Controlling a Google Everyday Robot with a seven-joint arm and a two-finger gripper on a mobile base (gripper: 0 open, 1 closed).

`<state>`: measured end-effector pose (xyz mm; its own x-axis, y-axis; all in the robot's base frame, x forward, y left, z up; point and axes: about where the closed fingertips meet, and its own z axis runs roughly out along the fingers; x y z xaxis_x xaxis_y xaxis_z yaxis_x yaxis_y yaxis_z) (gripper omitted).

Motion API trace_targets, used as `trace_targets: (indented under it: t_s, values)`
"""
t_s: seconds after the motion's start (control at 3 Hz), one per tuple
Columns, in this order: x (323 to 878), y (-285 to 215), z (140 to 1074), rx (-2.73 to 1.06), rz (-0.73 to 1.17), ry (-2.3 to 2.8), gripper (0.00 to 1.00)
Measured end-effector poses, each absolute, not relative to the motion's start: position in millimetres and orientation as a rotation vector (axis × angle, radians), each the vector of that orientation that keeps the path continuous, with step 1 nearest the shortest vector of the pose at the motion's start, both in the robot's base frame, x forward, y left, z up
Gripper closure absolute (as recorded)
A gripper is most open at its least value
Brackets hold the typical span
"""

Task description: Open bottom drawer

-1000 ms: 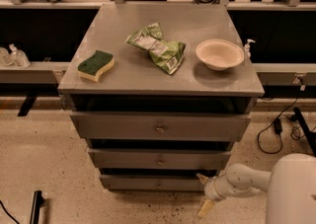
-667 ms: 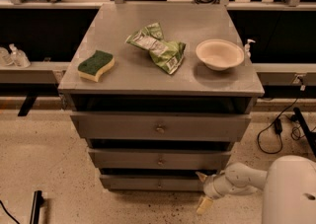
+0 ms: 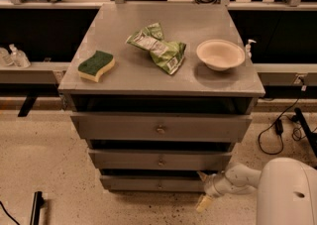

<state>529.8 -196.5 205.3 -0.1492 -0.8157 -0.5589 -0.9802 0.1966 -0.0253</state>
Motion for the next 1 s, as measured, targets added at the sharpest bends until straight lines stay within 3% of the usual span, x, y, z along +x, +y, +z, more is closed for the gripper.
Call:
trace_targets:
  t_s: [0.33, 0.67, 1.0]
  values:
    - [533.0, -195.7, 201.4, -1.666, 0.474, 2.030, 0.19]
    - [533.3, -196.2, 196.3, -1.657, 0.472, 2.045, 0.49]
    - [532.7, -196.3, 195.5, -1.656, 0.473, 2.048, 0.51]
